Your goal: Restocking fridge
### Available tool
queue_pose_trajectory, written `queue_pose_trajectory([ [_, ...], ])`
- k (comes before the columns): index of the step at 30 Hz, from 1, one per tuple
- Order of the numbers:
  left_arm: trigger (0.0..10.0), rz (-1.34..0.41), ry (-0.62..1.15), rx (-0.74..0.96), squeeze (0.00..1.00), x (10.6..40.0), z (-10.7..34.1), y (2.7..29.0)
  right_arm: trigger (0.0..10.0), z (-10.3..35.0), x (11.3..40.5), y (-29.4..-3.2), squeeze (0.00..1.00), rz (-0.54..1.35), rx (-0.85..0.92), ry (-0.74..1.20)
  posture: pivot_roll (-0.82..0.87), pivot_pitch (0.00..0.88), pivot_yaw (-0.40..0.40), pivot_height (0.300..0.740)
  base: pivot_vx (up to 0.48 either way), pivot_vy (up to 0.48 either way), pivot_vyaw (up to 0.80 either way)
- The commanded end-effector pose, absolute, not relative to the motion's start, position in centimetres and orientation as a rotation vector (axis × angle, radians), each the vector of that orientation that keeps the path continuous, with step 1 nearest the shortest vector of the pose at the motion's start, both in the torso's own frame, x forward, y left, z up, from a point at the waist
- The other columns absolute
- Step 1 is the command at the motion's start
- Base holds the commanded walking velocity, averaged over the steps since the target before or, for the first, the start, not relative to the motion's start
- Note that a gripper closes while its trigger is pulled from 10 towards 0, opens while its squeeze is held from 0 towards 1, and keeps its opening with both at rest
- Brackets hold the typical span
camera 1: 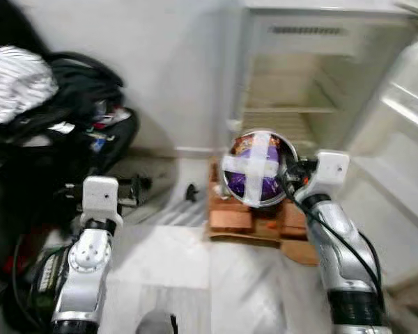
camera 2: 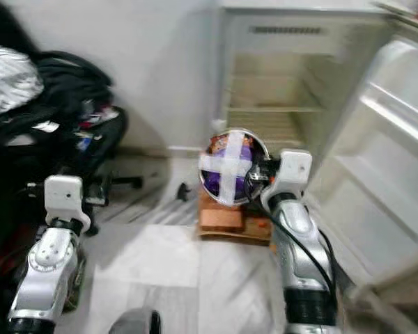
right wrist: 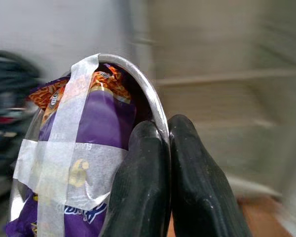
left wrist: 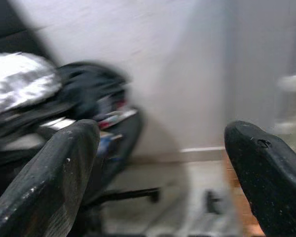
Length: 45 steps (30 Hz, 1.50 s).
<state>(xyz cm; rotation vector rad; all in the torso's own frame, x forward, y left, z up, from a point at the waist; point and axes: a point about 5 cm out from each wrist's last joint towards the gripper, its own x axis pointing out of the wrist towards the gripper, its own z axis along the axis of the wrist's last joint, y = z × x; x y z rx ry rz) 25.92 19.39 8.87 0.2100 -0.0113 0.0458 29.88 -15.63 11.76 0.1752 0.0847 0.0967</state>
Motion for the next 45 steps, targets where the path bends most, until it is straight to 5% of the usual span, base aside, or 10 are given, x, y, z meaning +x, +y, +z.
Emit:
queue_pose_trajectory([
  [1, 10.0, 0.058, -0.002, 0.223, 0.0, 26.2, 8.9, 19.5, 10.0, 11.8, 30.0, -15.0, 0.0, 0.118, 0.175, 0.075, 0.04, 0.058, -0.052, 0.74, 0.465, 0.0, 0.47],
  [45, 10.0, 0.041, -0.001, 0.223, 0.0, 26.6, 9.2, 19.5, 10.0, 10.7, 29.6, -14.8, 0.0, 0.072, 0.194, 0.114, 0.03, 0.09, -0.056, 0.74, 0.056, -0.148, -0.03],
])
